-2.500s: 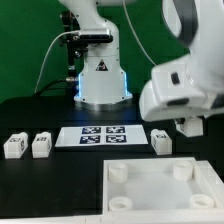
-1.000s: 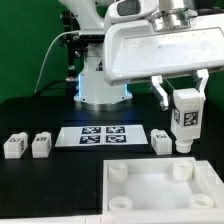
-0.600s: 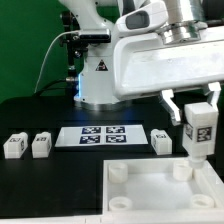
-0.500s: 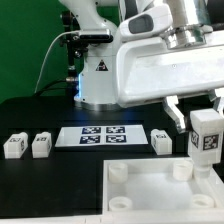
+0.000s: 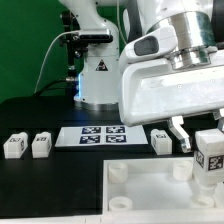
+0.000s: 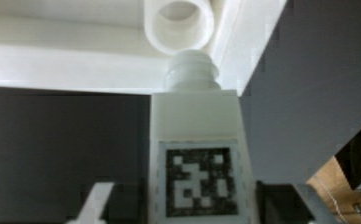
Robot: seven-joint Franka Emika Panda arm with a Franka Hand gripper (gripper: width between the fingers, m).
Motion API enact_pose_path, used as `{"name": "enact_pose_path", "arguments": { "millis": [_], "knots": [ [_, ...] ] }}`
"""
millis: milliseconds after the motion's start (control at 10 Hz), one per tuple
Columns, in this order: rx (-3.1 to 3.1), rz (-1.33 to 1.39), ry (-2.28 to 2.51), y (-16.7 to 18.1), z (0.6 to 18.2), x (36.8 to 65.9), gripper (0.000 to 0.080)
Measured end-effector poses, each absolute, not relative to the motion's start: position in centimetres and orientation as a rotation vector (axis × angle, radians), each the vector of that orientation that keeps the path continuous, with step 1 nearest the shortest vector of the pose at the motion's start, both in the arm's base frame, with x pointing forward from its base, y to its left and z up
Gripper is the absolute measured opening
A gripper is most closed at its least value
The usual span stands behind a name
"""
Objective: Assemble one leg
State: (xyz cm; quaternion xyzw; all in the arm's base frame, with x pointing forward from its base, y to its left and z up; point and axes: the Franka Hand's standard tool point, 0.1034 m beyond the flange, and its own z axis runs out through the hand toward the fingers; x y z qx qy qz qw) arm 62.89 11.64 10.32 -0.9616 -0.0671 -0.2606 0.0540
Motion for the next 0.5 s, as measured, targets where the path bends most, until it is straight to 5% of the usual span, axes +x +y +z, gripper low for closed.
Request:
{"name": "enact_pose_path", "arguments": {
  "millis": [500],
  "knots": [
    [-2.92, -0.796, -0.204, 11.7, 8.9, 62.1, 0.0291]
  ]
}}
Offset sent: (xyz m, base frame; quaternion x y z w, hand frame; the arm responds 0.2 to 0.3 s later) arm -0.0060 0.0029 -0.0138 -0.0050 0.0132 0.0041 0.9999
